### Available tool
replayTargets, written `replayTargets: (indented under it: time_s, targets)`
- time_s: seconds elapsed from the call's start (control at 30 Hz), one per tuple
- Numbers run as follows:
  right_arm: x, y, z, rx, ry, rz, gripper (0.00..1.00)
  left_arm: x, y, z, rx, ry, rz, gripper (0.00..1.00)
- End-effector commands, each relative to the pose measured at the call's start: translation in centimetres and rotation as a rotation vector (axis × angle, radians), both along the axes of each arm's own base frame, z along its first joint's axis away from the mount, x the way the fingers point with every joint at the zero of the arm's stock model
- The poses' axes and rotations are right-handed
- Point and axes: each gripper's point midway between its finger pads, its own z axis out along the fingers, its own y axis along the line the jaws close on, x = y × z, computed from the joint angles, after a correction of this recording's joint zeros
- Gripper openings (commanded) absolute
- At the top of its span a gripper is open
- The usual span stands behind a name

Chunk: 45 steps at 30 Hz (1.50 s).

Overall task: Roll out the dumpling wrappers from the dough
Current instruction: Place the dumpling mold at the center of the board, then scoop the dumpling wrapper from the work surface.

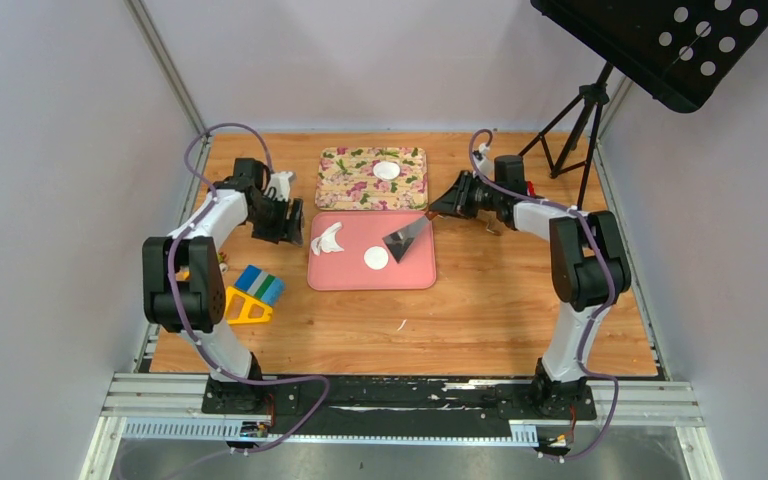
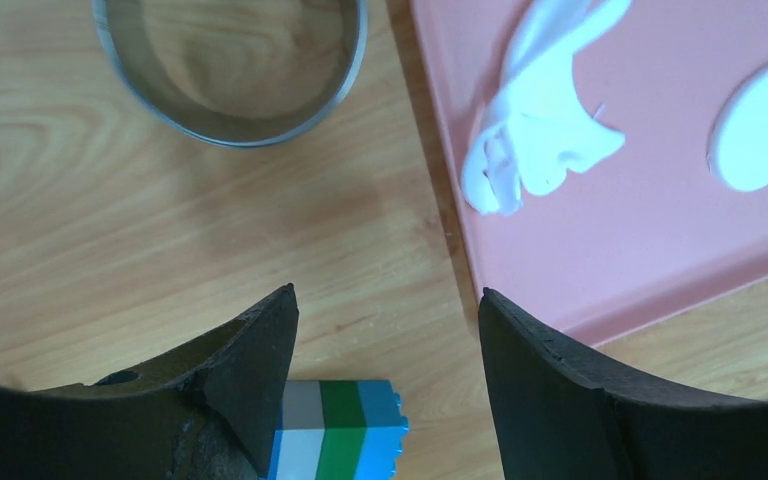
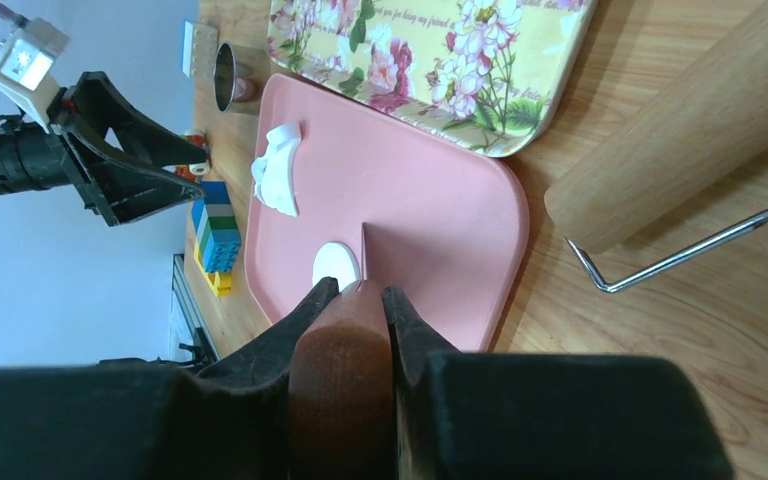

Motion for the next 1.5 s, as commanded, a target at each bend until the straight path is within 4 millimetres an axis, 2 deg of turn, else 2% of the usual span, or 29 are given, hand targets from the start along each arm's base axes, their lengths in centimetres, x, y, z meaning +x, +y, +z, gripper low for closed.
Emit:
replayTargets:
  time_s: [0.0, 0.2, 0.37, 0.83, 1.0, 1.17, 1.3, 1.4, 1.47]
  targets:
    - [-0.7, 1.0, -2.2, -0.017, 0.008, 0.046, 0.0, -0.3, -2.1, 1.5, -0.018, -0.072, -0.099, 0.74]
    - [-1.5, 0.8, -1.6, -0.006, -0.128, 0.068, 0.0, -0.9, -3.1, 1.0, -0.054, -0.059, -0.114, 0.73]
    - [-2.0, 0.9, -1.5, 0.01, -0.162, 0.098, 0.0, -1.1, -3.2, 0.9, -0.061, -0.067, -0.116, 0.72]
    - [-1.8, -0.1, -2.8, 0.073, -0.086, 0.059, 0.0, -1.7, -4.0, -0.9, -0.055, -0.022, -0.128, 0.71]
    - [-1.2, -1.1, -1.3, 0.144, -0.069, 0.029, 0.0, -1.8, -4.0, -1.1, -0.053, -0.022, -0.13, 0.71]
    - [-1.4, -1.1, -0.6, 0.199, -0.049, 0.034, 0.0, -1.6, -4.1, -1.3, -0.059, -0.015, -0.127, 0.71]
    - [-1.1, -1.8, -0.5, 0.127, -0.058, 0.001, 0.0, -1.5, -4.0, -1.0, -0.052, -0.026, -0.126, 0.71]
    - [-1.5, -2.1, 0.2, 0.093, -0.073, -0.005, 0.0, -1.4, -3.7, -0.9, -0.039, -0.035, -0.116, 0.71]
    - [-2.0, -2.1, -0.1, 0.088, -0.066, -0.008, 0.0, -1.4, -3.6, -1.1, -0.035, -0.031, -0.11, 0.71]
